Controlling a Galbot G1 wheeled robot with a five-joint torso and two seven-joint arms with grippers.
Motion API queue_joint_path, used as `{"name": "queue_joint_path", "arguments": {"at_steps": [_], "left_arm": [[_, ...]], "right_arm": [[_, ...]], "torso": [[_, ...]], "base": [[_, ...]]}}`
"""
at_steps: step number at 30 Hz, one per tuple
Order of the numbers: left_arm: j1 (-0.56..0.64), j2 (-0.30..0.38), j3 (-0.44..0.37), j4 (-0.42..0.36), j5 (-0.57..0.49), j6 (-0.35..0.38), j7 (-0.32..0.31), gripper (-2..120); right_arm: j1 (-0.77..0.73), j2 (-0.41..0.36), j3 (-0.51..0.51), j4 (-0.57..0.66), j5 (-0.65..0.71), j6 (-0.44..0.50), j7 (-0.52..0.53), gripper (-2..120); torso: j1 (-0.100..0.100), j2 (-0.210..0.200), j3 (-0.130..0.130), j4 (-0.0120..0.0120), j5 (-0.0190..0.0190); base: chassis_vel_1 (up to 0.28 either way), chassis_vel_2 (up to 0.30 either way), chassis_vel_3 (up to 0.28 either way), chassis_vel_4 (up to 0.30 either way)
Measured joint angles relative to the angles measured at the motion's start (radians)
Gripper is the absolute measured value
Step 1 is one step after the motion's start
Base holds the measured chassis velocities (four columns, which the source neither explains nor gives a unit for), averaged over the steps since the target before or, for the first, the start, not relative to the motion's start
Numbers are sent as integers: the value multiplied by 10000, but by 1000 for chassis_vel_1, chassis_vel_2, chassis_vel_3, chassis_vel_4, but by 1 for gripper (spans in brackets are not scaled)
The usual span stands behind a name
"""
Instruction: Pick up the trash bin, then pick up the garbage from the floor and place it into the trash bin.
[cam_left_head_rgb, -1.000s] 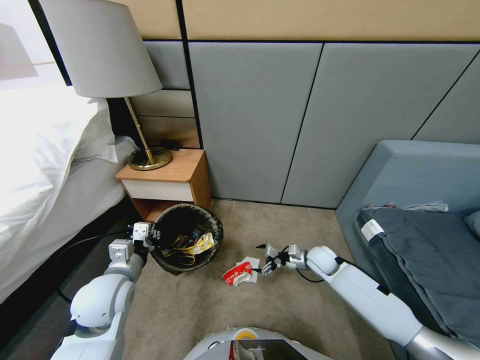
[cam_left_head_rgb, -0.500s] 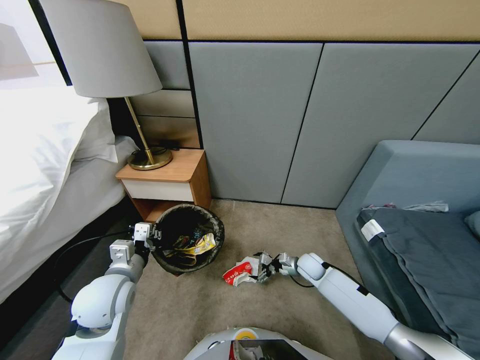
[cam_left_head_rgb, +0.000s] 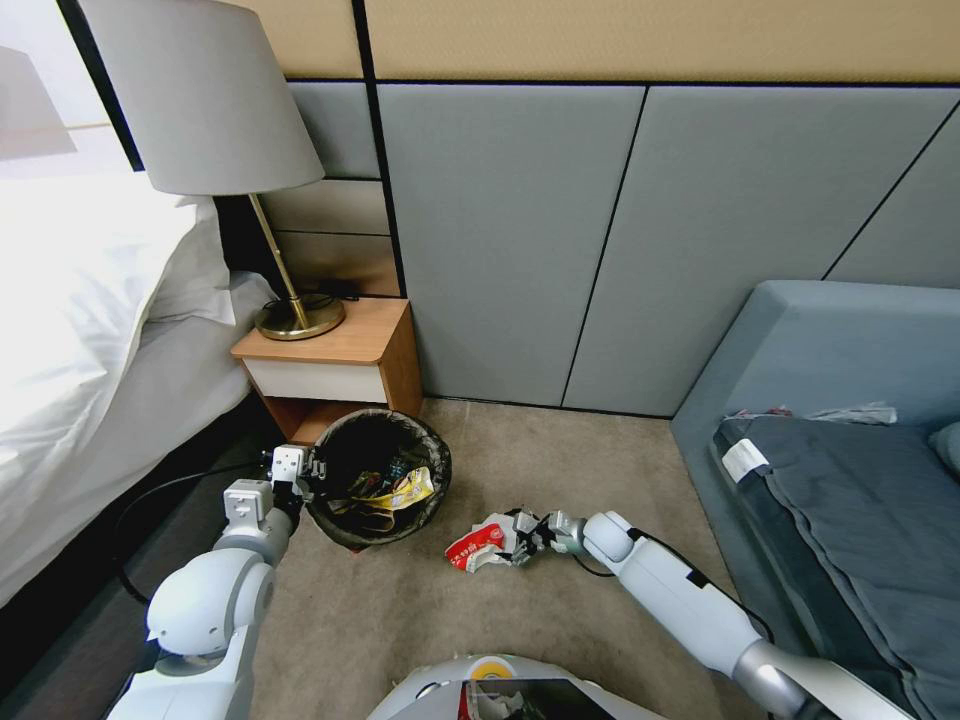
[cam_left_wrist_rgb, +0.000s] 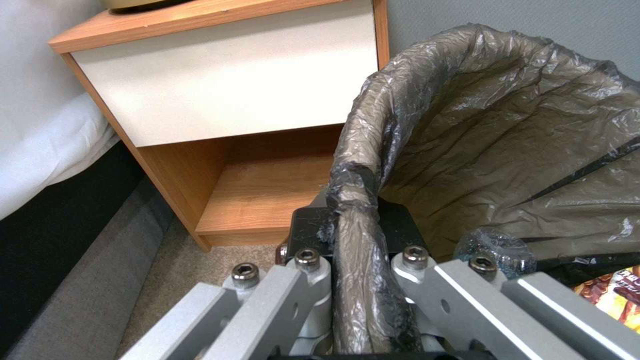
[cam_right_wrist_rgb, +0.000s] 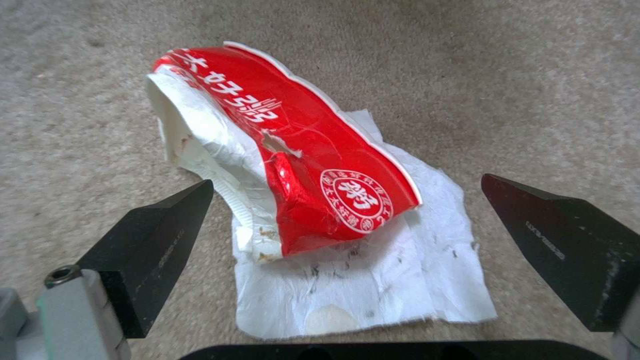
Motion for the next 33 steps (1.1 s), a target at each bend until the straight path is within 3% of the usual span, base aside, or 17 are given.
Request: {"name": "queue_joint_path", "arguments": {"at_steps": [14,33], "left_arm": [[-18,19,64,76,1,-14,12,4],[-16,-49,81,73,68,-22,16,4]], "right_arm": [[272,958,-185,-819,-633,312,138,93],[201,1226,-102,-1182,-768,350,159,28]], "torso": [[0,0,0,0,0],[0,0,0,-1,-1]], "base": [[0,0,0,0],[0,0,0,0]]}}
